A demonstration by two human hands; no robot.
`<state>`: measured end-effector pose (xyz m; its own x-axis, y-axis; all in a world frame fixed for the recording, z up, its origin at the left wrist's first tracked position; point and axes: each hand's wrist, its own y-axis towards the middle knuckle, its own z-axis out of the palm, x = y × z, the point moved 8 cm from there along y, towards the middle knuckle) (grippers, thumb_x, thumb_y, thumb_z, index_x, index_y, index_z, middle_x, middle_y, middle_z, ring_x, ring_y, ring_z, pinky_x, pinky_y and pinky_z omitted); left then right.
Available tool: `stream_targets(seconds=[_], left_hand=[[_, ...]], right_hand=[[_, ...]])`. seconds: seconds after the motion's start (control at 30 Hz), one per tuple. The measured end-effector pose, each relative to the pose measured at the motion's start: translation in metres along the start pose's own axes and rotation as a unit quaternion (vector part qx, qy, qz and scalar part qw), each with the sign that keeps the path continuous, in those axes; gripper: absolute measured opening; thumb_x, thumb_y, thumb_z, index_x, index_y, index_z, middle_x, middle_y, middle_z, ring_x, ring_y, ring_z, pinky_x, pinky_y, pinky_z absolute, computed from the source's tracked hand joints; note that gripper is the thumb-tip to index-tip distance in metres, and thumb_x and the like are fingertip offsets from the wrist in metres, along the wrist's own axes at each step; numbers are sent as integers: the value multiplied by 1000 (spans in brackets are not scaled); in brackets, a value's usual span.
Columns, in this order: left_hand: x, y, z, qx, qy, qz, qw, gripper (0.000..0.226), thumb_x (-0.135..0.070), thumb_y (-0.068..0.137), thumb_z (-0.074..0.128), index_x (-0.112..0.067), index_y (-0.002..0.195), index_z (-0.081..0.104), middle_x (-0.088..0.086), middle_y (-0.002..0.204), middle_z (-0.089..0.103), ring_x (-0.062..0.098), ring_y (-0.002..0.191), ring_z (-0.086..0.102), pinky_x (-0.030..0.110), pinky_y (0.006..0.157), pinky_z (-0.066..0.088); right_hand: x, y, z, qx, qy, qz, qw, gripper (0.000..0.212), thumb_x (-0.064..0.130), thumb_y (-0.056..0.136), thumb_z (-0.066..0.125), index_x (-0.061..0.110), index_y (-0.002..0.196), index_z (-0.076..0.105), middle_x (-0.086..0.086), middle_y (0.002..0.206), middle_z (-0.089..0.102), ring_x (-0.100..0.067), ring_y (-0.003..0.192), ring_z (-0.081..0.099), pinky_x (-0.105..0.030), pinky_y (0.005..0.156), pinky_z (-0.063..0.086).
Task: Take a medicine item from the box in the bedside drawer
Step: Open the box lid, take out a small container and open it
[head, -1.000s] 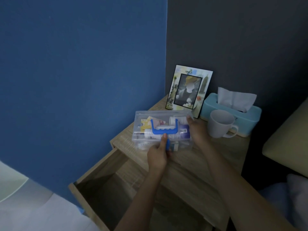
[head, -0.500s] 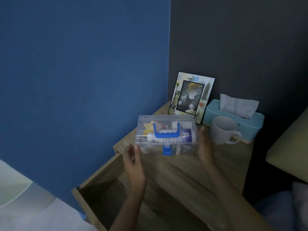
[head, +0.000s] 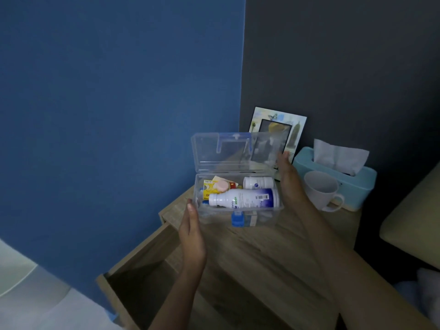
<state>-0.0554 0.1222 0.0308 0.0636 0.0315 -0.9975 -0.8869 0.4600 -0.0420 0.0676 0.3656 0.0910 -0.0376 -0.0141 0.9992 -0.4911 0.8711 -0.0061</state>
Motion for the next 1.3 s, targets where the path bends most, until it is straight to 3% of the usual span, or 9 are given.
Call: stream_targets(seconds=[0.13,0.47,0.67,0.77,0.87,1.0,1.07,1.13,1.3], left_hand=[[1,1,0,5,1,0,1000,81,-72,80,27,-24,145,38,1,152,40,18,140,37,41,115,29],[-2,1,2,18,10,-5,1000,77,-68,82,27,-26,145,38,0,153,40,18,140,37,45,115,30],[-11,9,1,4,27,22,999,74,-66,83,34,-23,142,42,-2,147,47,10,133,42,28,103,36],[-40,27,3,-41,115,115,986,51,-48,92,50,-19,133,52,-3,132,55,9,122,47,31,101,41],[-67,52,26,-28,249,189,950,37,-34,91,60,-13,122,61,5,116,63,19,114,52,36,95,45],[-61,86,71,76,428,142,889,46,-40,83,67,-14,120,62,11,119,59,27,111,56,40,92,47],[-51,97,81,106,467,99,872,50,-44,78,70,-12,116,62,12,124,56,30,108,59,41,90,50],[-43,105,86,118,478,82,867,51,-45,74,74,-11,111,64,12,121,59,30,105,61,39,86,52],[-40,108,86,113,415,66,900,35,-31,73,78,-7,97,70,13,102,72,27,91,66,32,75,53]], right_hand=[[-1,17,7,23,-69,-1,997,65,58,97,22,18,146,38,-8,152,41,-25,140,37,-49,117,26],[-20,25,10,10,-98,35,995,63,54,99,22,16,146,38,-10,152,39,-27,139,38,-46,117,27],[-31,-1,2,-15,-73,21,997,61,61,95,28,25,143,41,-5,148,46,-23,133,47,-43,110,39],[-37,-28,1,-8,-31,7,999,50,50,98,34,20,133,53,-10,122,66,-26,107,67,-44,87,56],[-42,-54,-1,-16,-15,8,1000,42,47,99,33,21,117,60,-8,105,70,-25,94,70,-47,80,58],[-46,-72,-7,-42,-57,-32,997,36,38,101,29,23,96,61,2,80,69,0,67,67,-15,57,51],[-48,-73,-8,-46,-39,-26,998,38,36,102,30,21,86,61,6,65,69,4,55,63,-8,48,46],[-49,-72,-10,-52,-42,-20,998,40,36,102,30,23,82,61,11,62,70,5,54,63,-7,47,45],[-47,-71,-14,-49,-56,-19,997,38,36,102,31,29,82,62,17,69,72,7,60,65,-11,55,48]])
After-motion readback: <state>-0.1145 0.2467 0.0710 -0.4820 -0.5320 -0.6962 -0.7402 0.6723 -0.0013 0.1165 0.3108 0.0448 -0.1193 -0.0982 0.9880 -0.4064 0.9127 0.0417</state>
